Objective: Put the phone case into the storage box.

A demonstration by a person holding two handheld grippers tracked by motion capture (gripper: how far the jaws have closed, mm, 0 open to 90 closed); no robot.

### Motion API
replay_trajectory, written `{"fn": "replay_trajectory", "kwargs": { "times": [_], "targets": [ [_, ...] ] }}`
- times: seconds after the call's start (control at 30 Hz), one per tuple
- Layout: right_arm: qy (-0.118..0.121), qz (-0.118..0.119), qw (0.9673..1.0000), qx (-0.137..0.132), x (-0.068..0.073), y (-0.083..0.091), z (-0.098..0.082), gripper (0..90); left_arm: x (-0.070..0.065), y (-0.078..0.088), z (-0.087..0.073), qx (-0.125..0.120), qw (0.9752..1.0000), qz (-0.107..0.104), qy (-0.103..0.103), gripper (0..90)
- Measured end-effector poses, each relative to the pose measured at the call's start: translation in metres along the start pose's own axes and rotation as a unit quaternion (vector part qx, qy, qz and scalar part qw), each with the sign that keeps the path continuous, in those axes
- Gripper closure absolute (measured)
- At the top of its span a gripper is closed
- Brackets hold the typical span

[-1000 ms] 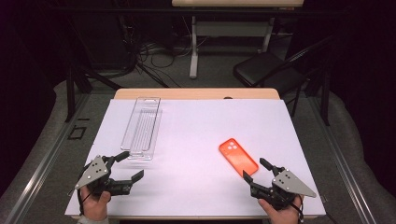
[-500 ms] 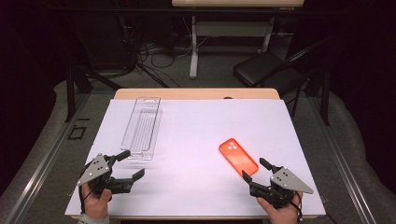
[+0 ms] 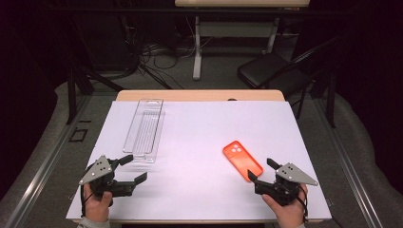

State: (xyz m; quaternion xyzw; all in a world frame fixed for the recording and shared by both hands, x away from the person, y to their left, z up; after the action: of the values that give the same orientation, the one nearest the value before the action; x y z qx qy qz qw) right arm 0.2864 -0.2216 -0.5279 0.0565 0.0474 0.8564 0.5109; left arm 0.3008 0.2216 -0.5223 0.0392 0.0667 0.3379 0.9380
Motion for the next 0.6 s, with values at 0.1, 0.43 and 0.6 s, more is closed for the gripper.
{"fn": "replay_trajectory", "kwargs": {
  "times": [0.1,0.43,0.6],
  "targets": [
    [-0.005,-0.001,0.9999,0.008,-0.002,-0.001,-0.001,17.6,0.002,-0.003,-0.003,0.013,0.9999,-0.001,0.008,14.7],
    [-0.003,0.001,0.9992,0.04,-0.006,-0.007,-0.004,16.5,0.005,-0.009,-0.008,0.046,0.9987,0.003,0.023,14.7],
    [-0.012,-0.001,0.9976,0.068,-0.011,-0.011,-0.006,15.4,0.006,-0.009,-0.005,0.048,0.998,0.007,0.041,14.7]
  ]
}}
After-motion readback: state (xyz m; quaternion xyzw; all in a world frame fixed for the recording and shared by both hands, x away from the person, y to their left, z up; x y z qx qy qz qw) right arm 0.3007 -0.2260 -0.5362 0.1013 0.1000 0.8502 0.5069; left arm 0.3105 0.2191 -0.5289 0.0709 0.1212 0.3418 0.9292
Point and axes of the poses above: each handheld gripper's, and its own axes: y roughly backward along the jaws, z roughly out of its top, x roughly to its left, the point moved 5 cm from there along -y, roughly forward along the jaws, and after that the axes turned 12 degrees about -x, right-handed, at the moved point
